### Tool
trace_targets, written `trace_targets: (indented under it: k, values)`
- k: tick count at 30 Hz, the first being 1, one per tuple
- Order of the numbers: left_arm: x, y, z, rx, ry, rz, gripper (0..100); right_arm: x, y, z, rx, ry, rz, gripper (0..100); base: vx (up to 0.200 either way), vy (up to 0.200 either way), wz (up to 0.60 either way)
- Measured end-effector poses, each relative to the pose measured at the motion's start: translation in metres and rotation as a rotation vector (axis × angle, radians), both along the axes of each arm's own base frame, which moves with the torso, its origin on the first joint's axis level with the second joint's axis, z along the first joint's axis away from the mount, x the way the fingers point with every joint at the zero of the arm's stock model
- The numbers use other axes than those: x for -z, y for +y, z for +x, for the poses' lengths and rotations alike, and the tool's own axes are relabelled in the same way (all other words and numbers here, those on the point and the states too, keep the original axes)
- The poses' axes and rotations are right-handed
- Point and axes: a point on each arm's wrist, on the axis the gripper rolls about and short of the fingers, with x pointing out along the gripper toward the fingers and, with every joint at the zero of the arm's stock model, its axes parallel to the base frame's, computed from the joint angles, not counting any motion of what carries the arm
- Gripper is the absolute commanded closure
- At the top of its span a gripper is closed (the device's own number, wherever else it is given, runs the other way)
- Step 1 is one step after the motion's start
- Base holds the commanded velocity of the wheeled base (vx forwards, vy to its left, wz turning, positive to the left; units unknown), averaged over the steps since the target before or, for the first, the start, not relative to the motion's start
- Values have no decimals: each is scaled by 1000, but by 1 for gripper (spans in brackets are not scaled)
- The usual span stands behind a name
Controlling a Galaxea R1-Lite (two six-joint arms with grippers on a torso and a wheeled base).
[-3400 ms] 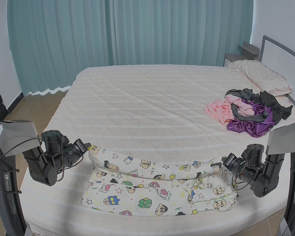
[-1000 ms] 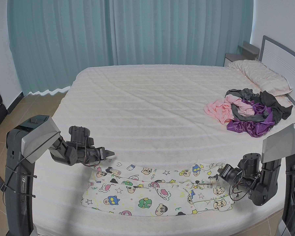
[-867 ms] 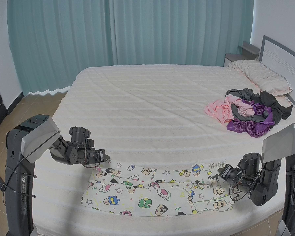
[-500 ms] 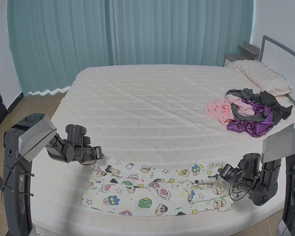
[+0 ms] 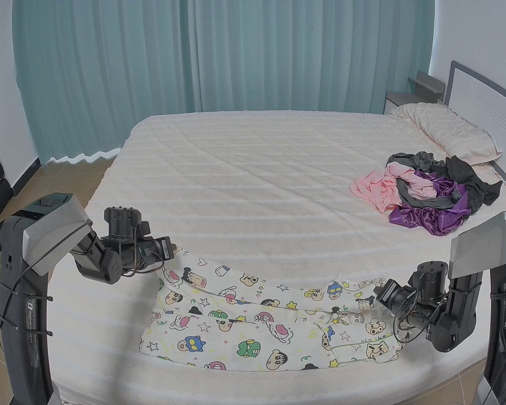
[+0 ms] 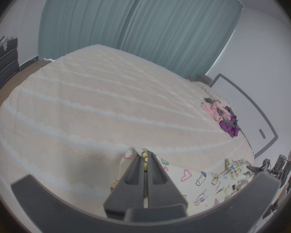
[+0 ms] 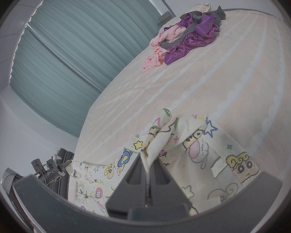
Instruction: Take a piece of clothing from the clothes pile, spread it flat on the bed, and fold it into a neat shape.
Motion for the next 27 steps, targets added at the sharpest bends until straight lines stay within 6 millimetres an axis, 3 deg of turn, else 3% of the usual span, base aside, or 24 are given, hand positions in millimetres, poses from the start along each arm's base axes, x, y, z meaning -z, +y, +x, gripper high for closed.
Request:
trace_targets:
  k: [13, 27]
  values:
    - [-19, 8, -26, -29, -198, -44, 100, -5, -1, 8, 33, -39, 2, 100, 0, 0, 0]
    - [5, 17, -71, -45, -192, -42, 100, -10, -2, 7, 55, -48, 21, 100, 0, 0, 0]
